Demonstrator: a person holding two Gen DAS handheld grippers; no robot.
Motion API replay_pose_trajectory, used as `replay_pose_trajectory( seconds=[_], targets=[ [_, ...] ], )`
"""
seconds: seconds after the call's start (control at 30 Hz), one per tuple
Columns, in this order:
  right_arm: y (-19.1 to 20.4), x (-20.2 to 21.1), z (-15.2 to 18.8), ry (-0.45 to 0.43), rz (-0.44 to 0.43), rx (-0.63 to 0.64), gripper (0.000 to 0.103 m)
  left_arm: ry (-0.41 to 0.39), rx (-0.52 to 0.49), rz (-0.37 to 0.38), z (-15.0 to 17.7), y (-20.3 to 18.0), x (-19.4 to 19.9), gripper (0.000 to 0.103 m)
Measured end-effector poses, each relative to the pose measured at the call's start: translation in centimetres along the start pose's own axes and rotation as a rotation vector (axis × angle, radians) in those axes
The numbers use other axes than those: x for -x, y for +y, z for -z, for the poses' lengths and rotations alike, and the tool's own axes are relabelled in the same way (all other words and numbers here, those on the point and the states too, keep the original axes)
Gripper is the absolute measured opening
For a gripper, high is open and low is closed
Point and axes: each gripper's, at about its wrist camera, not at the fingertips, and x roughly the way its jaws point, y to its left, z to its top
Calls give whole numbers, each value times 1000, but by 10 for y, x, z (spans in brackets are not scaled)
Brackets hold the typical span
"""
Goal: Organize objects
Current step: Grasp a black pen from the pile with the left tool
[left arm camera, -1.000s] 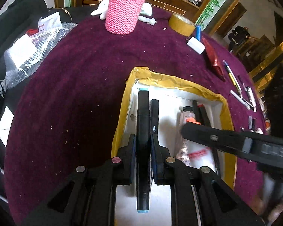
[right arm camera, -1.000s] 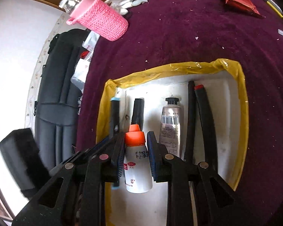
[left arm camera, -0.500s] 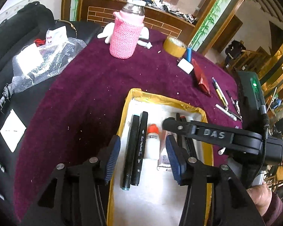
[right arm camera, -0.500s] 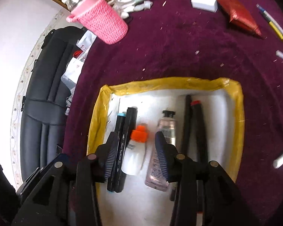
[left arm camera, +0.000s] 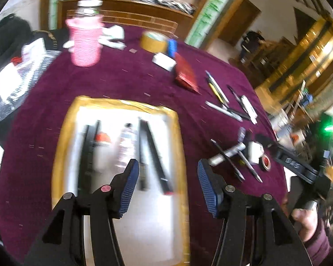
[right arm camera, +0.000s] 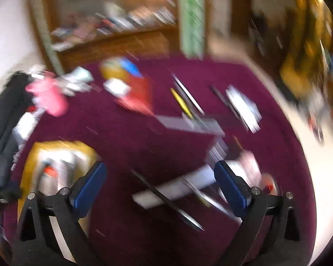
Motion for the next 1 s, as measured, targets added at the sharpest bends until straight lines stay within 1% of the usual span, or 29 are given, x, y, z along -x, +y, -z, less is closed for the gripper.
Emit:
replay_pose_trajectory(
  seconds=[0.07, 0.13, 0.17, 0.27, 0.33, 0.47, 0.63, 0.73, 0.77, 0.8, 0.83, 0.87, 0.93, 0.97, 1.0],
  targets=[
    [-56, -14, 17, 88, -23, -155, 98, 33, -29, 14, 4, -24, -13, 49],
    [-88, -18, 30, 121, -10, -221, 98, 60, -57, 16, 9, -47, -28, 49],
    [-106, -19, 39, 139, -6, -246, 98, 74, -77, 20, 12, -60, -38, 49],
    [-139, -19, 56, 173, 1, -275, 98, 102, -127, 10, 18, -93, -64, 49],
    [-156, -16, 62, 191, -3, -277, 98, 122, -128, 0, 20, -108, -81, 49],
    [-180, -15, 67, 203, -16, -255, 98, 150, -67, -20, 23, -128, -108, 49],
    [-201, -10, 70, 197, -24, -218, 98, 154, -7, -70, 24, -143, -140, 48],
    [-212, -9, 70, 200, -36, -203, 98, 130, -10, -125, 21, -153, -157, 48],
    [-215, -8, 69, 201, -39, -197, 98, 124, -24, -168, 22, -156, -165, 48],
    [-217, -8, 68, 202, -45, -193, 98, 122, -27, -189, 22, -156, -170, 48],
    [-218, -8, 67, 202, -50, -189, 98, 128, -23, -202, 24, -155, -175, 48],
    [-219, -7, 66, 200, -59, -179, 98, 113, -32, -213, 27, -157, -178, 48],
    [-218, -6, 63, 193, -80, -149, 98, 96, -97, -251, 31, -164, -179, 33],
    [-216, -6, 62, 191, -90, -134, 98, 89, -130, -246, 33, -167, -177, 16],
    [-213, -6, 61, 190, -103, -119, 98, 97, -135, -231, 35, -166, -176, 5]
  ],
)
